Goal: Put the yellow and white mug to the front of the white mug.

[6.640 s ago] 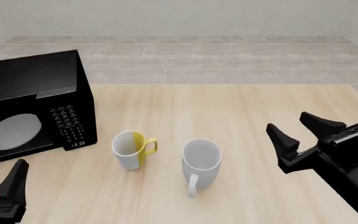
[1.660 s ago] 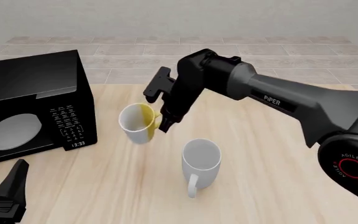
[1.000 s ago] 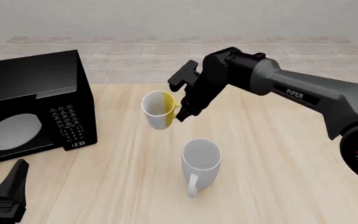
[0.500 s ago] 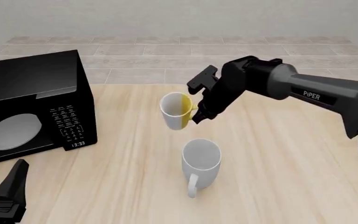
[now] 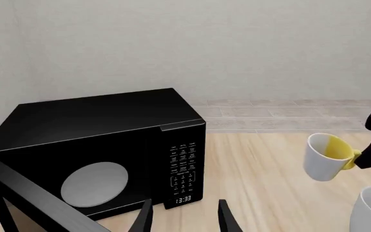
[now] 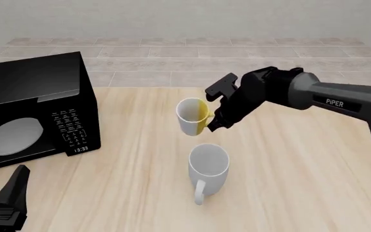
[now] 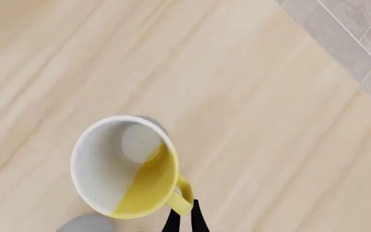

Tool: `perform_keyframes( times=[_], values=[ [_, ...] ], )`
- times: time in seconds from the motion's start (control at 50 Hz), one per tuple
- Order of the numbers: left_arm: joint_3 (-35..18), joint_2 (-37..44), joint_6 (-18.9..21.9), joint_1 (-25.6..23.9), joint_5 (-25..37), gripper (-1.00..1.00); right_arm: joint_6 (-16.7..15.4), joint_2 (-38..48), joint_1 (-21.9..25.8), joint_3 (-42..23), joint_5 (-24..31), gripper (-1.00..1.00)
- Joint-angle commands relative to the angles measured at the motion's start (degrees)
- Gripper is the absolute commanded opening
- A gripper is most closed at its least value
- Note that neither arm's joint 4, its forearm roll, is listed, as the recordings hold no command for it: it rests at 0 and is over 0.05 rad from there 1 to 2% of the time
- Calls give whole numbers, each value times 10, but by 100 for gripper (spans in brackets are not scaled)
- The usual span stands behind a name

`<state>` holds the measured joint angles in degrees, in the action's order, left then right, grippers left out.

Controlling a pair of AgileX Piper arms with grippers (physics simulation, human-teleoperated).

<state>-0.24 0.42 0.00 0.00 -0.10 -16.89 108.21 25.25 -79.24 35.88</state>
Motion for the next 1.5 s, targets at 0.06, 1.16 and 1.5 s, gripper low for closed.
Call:
perform_keyframes(
  times=[0.06,1.16,1.5],
  values=[
    [0,0,0,0,0,100,9,-8,-14,29,-22,-100],
    [0,0,0,0,0,100,29,29,-37,62,-65,-100],
    [0,0,0,0,0,100,39,37,-34,71,-71,-100]
  ],
)
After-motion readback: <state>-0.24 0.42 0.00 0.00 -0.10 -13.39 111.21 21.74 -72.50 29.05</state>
